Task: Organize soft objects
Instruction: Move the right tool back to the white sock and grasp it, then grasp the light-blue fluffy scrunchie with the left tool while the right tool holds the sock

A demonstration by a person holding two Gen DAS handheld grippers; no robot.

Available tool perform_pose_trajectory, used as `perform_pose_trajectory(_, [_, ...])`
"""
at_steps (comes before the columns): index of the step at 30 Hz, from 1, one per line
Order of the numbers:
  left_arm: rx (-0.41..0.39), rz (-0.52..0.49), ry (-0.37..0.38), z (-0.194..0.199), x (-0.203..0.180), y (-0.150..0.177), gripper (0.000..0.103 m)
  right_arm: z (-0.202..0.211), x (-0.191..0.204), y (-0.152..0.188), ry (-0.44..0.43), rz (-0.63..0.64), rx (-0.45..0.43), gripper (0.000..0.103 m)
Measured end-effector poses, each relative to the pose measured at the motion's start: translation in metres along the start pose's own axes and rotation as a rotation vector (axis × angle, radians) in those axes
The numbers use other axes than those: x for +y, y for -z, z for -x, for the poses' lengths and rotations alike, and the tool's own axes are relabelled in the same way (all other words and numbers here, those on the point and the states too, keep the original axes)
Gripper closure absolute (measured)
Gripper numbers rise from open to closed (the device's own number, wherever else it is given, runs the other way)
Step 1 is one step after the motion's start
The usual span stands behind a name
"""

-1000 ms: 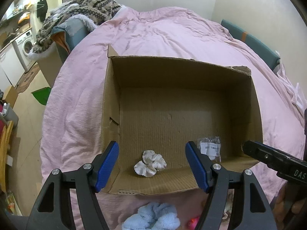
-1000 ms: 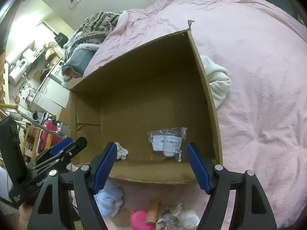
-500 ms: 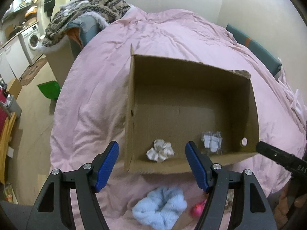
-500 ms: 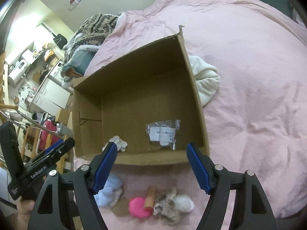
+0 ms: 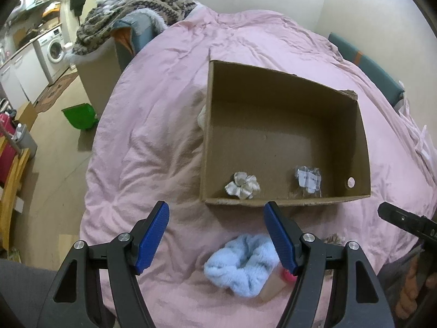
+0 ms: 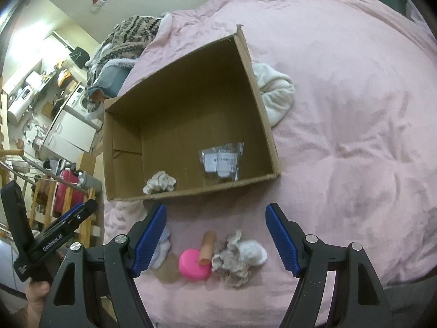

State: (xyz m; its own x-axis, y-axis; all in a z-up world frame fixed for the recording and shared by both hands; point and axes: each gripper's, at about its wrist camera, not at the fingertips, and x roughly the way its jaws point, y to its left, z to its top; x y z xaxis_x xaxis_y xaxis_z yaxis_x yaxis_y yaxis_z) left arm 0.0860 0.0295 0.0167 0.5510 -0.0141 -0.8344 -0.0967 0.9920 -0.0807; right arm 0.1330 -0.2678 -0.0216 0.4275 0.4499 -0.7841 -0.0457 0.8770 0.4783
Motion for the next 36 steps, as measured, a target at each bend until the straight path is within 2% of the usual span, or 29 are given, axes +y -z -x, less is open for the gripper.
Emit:
perform_pose_trajectory(5, [0.016,0.042,-0.018,0.001,0.009,0.009,0.034,-0.005,-0.009,0.009,0.031,-0.045,0.050,0.024])
perform_pose_trajectory(10, [0.044,0.093,-0.023,-0.003,0.015,0.016,0.034,-0.025,-0.031,0.015,0.022,-0.164,0.138,0.024])
perform_pose_trajectory(16, [0.062,0.111,-0.036,-0.010,0.016,0.016,0.034,-0.052,-0.043,0.024,0.025,-0.224,0.252,0.026])
perform_pose_trajectory(19, [0.077,0.126,-0.035,-0.013,0.020,0.017,0.034,-0.056,-0.051,0.028,0.039,-0.261,0.271,0.046])
perform_pose_trajectory(22, [0.092,0.145,-0.033,-0.017,0.024,0.018,0.034,-0.054,-0.059,0.030,0.035,-0.293,0.271,0.057])
perform_pose_trajectory(24, [0.104,0.156,-0.032,-0.020,0.026,0.018,0.034,-0.057,-0.059,0.032,0.034,-0.284,0.291,0.072])
perform_pose_trajectory(25, [0.111,0.161,-0.031,-0.023,0.026,0.018,0.034,-0.059,-0.058,0.032,0.037,-0.272,0.301,0.084])
perform_pose_trajectory(26, [0.117,0.164,-0.030,-0.024,0.026,0.018,0.034,-0.059,-0.057,0.033,0.046,-0.258,0.304,0.087])
perform_pose_trajectory(28, [0.127,0.166,-0.028,-0.027,0.025,0.019,0.034,-0.054,-0.052,0.029,0.069,-0.221,0.288,0.093])
perform_pose_trajectory(31, [0.137,0.159,-0.031,-0.030,0.024,0.019,0.034,-0.041,-0.050,0.024,0.092,-0.193,0.230,0.093])
perform_pose_trajectory(36, [0.175,0.159,-0.015,-0.036,0.024,0.022,0.034,-0.008,-0.043,0.012,0.115,-0.135,0.081,0.093])
